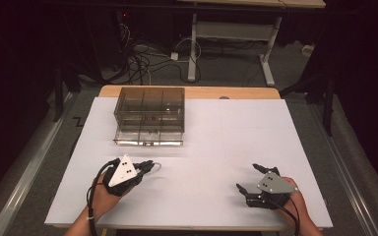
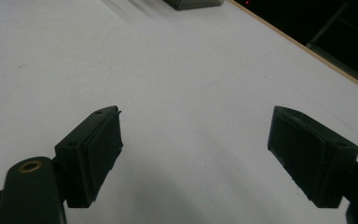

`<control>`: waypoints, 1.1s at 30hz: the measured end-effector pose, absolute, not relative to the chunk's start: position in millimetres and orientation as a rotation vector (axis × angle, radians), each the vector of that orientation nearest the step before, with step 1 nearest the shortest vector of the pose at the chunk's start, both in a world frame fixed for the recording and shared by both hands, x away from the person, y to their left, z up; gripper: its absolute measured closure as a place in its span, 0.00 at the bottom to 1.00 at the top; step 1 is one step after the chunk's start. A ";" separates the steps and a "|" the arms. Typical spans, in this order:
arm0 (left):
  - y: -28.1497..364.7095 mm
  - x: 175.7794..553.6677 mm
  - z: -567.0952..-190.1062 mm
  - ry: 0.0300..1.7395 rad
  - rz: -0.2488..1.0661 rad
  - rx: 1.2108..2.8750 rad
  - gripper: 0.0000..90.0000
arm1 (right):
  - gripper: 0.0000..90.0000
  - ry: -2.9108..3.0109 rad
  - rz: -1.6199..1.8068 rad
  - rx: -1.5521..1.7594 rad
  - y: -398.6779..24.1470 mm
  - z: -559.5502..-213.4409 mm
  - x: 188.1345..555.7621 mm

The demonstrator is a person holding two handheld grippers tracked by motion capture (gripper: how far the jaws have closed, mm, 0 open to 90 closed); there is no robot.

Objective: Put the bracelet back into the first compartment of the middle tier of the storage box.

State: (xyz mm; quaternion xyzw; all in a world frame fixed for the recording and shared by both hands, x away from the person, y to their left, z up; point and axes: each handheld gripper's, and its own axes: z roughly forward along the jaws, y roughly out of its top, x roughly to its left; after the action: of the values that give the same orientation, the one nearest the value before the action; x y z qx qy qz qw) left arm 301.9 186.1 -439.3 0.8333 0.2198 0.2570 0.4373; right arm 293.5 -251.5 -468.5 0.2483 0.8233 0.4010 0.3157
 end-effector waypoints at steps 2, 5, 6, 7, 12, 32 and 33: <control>187.6 302.2 -438.3 0.551 0.642 2.065 0.93 | 0.20 2.168 1.056 0.652 -251.8 -468.4 293.5; 189.9 302.3 -436.1 0.556 0.654 2.054 0.93 | 0.20 2.166 1.057 0.654 -252.1 -468.0 293.3; 190.8 302.3 -435.5 0.557 0.657 2.051 0.93 | 0.20 2.165 1.057 0.653 -252.0 -467.9 293.2; 191.6 302.3 -434.9 0.560 0.660 2.047 0.93 | 0.20 2.164 1.058 0.653 -252.0 -467.8 293.1; 195.0 302.2 -432.8 0.569 0.659 2.034 0.93 | 0.20 2.165 1.061 0.656 -252.0 -467.8 293.3; 203.3 306.5 -429.1 0.613 0.690 1.983 0.93 | 0.20 2.160 1.061 0.659 -252.5 -467.3 293.3; 203.7 307.1 -428.7 0.614 0.691 1.984 0.93 | 0.20 2.160 1.061 0.659 -252.6 -467.4 293.3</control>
State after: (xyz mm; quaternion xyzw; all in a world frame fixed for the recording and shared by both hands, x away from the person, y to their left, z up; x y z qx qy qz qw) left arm 307.1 203.7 -428.7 0.8054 0.2493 0.2806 0.4588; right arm 293.3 -252.6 -467.4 0.2506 0.8209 0.4031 0.3174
